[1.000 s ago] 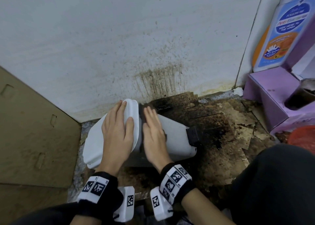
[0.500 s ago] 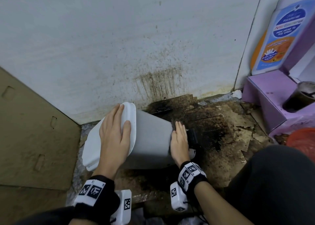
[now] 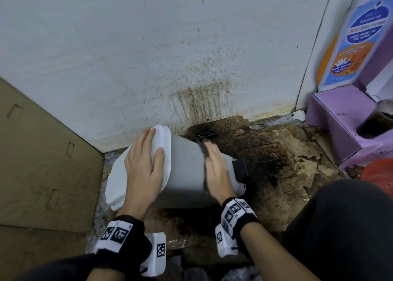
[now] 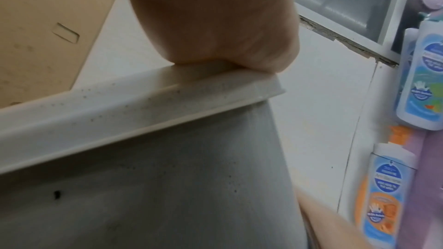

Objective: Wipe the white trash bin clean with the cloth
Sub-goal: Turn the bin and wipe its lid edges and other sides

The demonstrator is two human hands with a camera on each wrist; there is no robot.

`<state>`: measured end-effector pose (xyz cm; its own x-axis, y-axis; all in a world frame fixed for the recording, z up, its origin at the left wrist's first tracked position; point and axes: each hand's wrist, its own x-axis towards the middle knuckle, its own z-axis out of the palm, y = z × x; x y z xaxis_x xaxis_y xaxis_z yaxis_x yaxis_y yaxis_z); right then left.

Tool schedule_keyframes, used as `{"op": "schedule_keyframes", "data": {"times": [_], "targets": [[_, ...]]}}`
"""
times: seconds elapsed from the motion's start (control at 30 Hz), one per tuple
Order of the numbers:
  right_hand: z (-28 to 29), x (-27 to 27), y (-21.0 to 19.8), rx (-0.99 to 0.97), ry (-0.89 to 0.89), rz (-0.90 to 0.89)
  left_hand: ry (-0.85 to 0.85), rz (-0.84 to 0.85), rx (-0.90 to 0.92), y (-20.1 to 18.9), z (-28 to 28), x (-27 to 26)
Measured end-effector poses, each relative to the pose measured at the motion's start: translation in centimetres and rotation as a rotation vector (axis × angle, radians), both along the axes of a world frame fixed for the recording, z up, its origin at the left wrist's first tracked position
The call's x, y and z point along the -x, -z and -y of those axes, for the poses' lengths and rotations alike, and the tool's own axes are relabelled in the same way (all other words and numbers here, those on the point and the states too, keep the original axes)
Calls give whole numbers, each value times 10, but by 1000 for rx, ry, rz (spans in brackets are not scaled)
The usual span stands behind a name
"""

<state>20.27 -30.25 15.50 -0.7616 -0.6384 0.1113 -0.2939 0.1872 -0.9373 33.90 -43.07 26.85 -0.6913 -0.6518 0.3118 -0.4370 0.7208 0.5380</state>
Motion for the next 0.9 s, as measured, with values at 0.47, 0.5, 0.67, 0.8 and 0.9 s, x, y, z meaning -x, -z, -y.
{"op": "schedule_keyframes", "data": {"times": [0.47,0.5,0.67,0.8,0.9], "targets": [[37,-44,-73,144,-112,13,-2,-4,19,2,-8,5],[36,-43,-75,171,-134,-13,-1,-1,18,2,-9,5],[9,-14,-20,114,-53,-80,17,-10,-3,0,-8,3],[-14,12,27,-89,118,142,15,-19,-16,0,-6,2],[-10,15,26,-136,143,215,6,-15,-4,1,-8,4]]}}
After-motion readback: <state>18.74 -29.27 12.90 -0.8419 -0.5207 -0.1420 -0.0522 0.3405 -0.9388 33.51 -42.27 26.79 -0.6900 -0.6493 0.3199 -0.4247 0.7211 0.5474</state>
